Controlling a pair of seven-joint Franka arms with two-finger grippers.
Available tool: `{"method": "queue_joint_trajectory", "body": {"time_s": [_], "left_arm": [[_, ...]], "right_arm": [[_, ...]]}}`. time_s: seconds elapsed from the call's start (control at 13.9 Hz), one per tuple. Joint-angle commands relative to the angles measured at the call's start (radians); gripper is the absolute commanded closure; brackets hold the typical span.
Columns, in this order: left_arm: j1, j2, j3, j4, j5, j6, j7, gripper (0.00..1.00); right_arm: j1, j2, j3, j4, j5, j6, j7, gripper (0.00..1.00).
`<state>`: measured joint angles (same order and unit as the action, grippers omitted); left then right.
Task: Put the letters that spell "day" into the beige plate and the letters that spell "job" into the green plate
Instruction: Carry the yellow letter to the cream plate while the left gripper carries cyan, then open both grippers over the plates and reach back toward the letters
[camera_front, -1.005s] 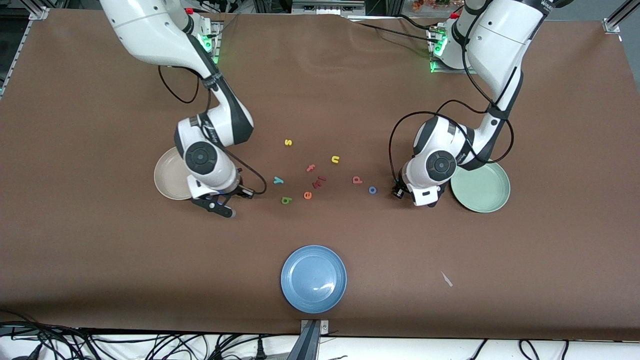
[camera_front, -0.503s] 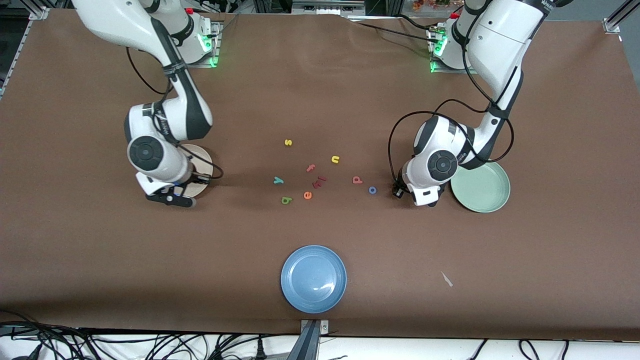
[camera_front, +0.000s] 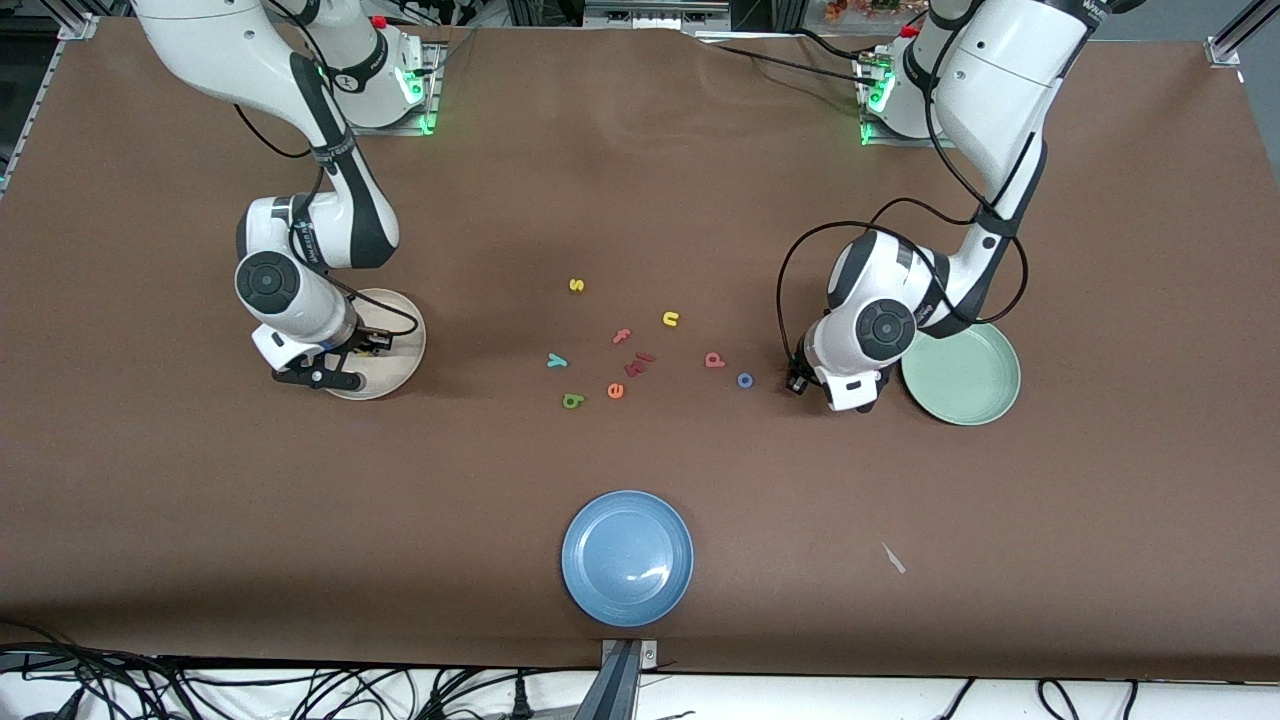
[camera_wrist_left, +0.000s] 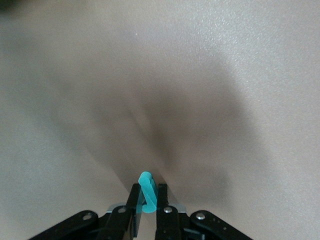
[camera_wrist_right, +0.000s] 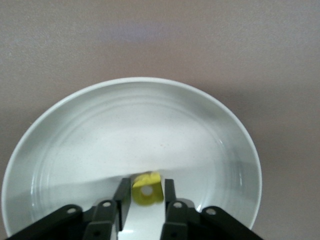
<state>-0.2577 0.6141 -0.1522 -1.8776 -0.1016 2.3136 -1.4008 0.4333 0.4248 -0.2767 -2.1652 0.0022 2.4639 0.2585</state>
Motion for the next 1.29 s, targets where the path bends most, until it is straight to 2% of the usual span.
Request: {"method": "queue_joint_trajectory", "body": {"time_s": [0.0,0.07,0.22,0.36,0.57,0.65,0.86,1.08,1.22], "left_arm": [[0.005,-0.020,0.000,-0.034,-0.020,-0.003,0.042,1.00],[0.006,-0.045,0.000,-0.031,-0.014,-0.013,0.096,1.00],[0.026,-0.112,0.002,-0.029,-0.013,-0.037,0.210,1.00],[0.069,-0.177,0.000,-0.020,-0.015,-0.147,0.345,1.00],[0.179,-0.258,0.000,-0.020,-0.015,-0.320,0.640,1.00],[0.213,-0.261,0.003,-0.021,-0.013,-0.360,0.757,1.00],[0.328,-0.234,0.005,-0.032,0.011,-0.373,1.070,1.00],[0.386,-0.162,0.003,-0.026,0.146,-0.337,1.192,1.00],[0.455,-0.116,0.003,-0.026,0.190,-0.252,1.275,1.00]], "right_arm": [[-0.001,-0.046,-0.003,-0.010,0.009,-0.020,-0.016,0.00],[-0.001,-0.052,0.001,0.014,0.018,-0.060,-0.015,0.00],[0.005,-0.052,0.013,0.101,0.089,-0.179,0.016,0.00],[0.019,-0.041,0.043,0.194,0.133,-0.278,0.114,0.00],[0.062,-0.002,0.088,0.260,0.143,-0.261,0.397,0.00],[0.079,0.023,0.108,0.284,0.148,-0.260,0.489,0.00],[0.142,0.089,0.143,0.329,0.147,-0.177,0.747,0.00],[0.215,0.166,0.146,0.346,0.147,-0.057,0.918,0.00],[0.220,0.202,0.148,0.363,0.148,-0.005,0.990,0.00]]}}
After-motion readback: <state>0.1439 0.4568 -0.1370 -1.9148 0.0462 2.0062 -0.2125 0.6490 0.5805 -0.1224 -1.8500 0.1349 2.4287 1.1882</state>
